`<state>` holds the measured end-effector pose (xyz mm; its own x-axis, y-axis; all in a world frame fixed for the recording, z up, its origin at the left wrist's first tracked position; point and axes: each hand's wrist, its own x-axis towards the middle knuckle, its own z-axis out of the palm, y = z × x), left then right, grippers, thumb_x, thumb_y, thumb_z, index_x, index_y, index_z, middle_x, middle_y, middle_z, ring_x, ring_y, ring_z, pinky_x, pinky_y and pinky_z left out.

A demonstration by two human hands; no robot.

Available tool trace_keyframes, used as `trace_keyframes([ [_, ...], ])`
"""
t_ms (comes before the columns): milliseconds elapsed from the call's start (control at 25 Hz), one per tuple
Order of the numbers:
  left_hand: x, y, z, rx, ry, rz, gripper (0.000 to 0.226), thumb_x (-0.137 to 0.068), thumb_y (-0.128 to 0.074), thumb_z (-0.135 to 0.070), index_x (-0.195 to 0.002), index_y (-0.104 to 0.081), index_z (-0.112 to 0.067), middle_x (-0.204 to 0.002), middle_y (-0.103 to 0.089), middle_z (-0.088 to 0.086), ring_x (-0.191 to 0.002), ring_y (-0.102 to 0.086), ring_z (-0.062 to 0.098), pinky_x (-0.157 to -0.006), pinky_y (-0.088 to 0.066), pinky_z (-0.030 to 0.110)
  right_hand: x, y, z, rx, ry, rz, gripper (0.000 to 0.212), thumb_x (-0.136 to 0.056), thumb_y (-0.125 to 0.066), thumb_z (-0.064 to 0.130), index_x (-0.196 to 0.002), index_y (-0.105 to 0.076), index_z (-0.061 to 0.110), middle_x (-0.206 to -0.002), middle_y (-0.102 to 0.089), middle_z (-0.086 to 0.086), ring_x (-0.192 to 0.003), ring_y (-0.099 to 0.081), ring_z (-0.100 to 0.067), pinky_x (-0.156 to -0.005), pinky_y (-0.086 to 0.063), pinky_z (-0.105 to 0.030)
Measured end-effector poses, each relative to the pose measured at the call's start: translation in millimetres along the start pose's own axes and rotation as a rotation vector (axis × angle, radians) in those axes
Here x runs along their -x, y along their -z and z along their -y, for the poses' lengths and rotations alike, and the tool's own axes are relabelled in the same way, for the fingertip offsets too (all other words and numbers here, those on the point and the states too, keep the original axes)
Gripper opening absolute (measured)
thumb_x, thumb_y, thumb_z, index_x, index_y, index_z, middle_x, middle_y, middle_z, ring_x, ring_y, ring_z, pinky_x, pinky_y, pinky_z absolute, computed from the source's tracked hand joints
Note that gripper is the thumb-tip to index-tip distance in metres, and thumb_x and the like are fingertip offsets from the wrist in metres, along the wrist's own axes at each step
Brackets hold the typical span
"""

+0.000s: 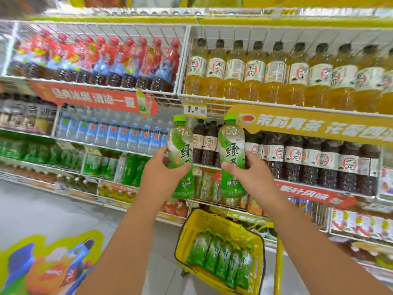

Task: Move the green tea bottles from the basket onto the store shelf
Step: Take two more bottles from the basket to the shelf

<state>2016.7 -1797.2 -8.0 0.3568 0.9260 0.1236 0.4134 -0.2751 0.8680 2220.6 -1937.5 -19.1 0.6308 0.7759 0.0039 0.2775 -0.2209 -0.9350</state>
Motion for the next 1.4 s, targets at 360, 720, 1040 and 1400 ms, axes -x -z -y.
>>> trace_keyframes([
  [360,-33,153,66,0.02,0.025,-0.073,0.061,-0.076,-0.081,-0.052,-0.129,-0.057,-0.035,-0.097,-0.061,-0.026,-0.086,-0.059,-0.009,-0.065,-0.044,0.016,-3,-147,82,-0.058,0.073,0.052,0.034,-0.081,-0.084,0.045,-0.111,-0.069,0.036,-0.096,-0.075,0.025,-0.086,-0.071,0.004,-0.07,-0.055,-0.02],
  [720,-99,379,127,-0.045,-0.036,-0.105,0.084,-0.074,-0.079,-0.06,-0.147,-0.046,-0.036,-0.126,-0.061,-0.01,-0.1,-0.061,0.007,-0.077,-0.052,0.026,-1,-346,207,-0.164,0.131,0.048,0.029,-0.083,-0.081,0.049,-0.107,-0.067,0.04,-0.092,-0.074,0.025,-0.078,-0.068,0.01,-0.066,-0.049,-0.02],
  [1040,-157,493,179,-0.009,0.039,-0.218,0.051,-0.072,-0.081,-0.059,-0.115,-0.055,-0.056,-0.096,-0.055,-0.036,-0.085,-0.057,-0.019,-0.068,-0.044,0.008,-46,-479,281,-0.149,0.182,0.147,0.03,-0.079,-0.082,0.054,-0.102,-0.068,0.042,-0.09,-0.072,0.032,-0.079,-0.07,0.006,-0.067,-0.053,-0.025],
  [1400,-238,578,218,0.039,0.149,-0.43,0.104,-0.053,-0.074,-0.073,-0.147,-0.048,-0.036,-0.132,-0.063,-0.013,-0.118,-0.062,0.013,-0.1,-0.054,0.046,-134,-612,350,-0.176,0.322,0.369,0.048,-0.065,-0.078,0.068,-0.105,-0.07,0.043,-0.097,-0.077,0.018,-0.088,-0.074,-0.005,-0.084,-0.062,-0.047],
])
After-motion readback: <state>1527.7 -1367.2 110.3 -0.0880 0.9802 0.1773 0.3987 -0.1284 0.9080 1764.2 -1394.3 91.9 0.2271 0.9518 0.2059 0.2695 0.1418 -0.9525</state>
